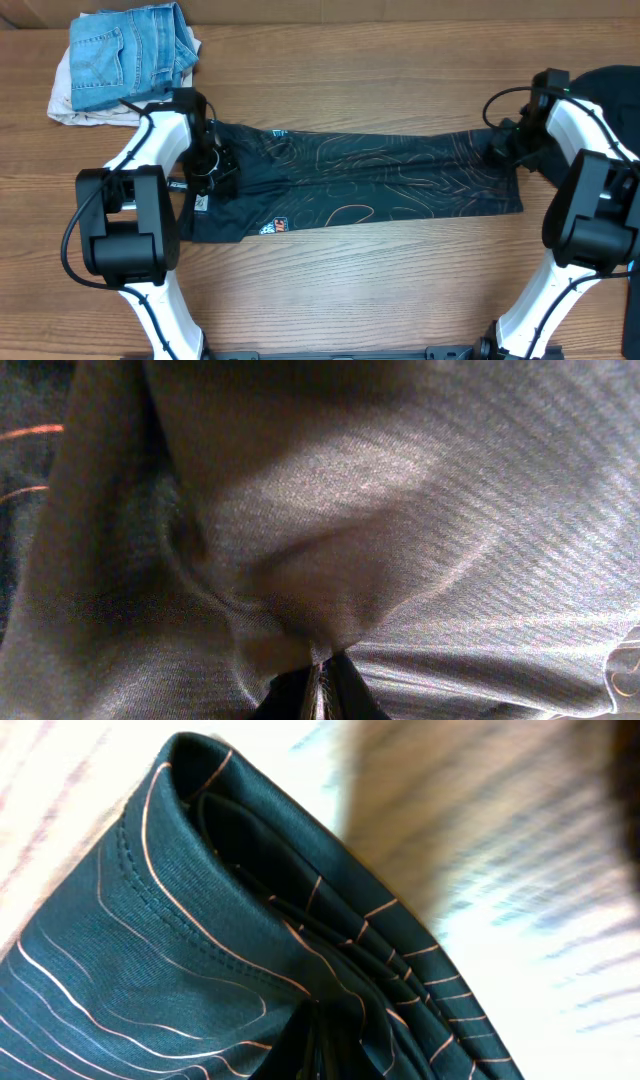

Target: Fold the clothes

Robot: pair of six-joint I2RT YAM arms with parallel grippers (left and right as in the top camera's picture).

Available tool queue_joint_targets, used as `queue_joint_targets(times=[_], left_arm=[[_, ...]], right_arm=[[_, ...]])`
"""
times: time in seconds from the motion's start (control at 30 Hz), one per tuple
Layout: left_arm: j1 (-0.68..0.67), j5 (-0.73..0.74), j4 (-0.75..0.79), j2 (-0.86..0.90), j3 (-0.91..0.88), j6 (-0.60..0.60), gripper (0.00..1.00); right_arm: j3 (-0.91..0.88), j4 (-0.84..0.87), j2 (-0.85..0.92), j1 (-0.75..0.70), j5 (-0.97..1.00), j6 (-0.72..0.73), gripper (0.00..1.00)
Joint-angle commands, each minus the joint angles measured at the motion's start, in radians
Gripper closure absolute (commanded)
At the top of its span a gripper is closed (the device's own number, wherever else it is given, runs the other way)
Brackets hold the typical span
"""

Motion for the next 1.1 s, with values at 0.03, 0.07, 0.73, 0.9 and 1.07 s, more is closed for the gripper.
queue_joint_targets(times=[0.03, 0.07, 0.73, 0.9, 1.07], left_arm=[[0.063, -0.181, 0.01, 0.037, -0.041, -0.016, 0.92], [0.069, -0.188, 0.013, 0.037, -0.041, -0.016, 0.91], [0.11, -0.231, -0.141, 0.035, 0.205, 0.011, 0.9], [0.069, -0.212, -0.207, 0.035, 0.321, 0.012, 0.79], [0.04, -0.18, -0.213, 0.035, 0.341, 0.011, 0.17]], right_arm=[[-0.024, 0.05, 0.015, 0.042, 0.002, 0.002, 0.95], [-0.024, 0.061, 0.015, 0.055, 0.003, 0.01, 0.94], [0.222, -0.143, 0.014, 0.064, 0.168, 0.087, 0.87], [0.288, -0.183, 0.014, 0.039, 0.11, -0.013, 0.52], [0.287, -0.235, 0.015, 0.029, -0.047, -0.248, 0.06]])
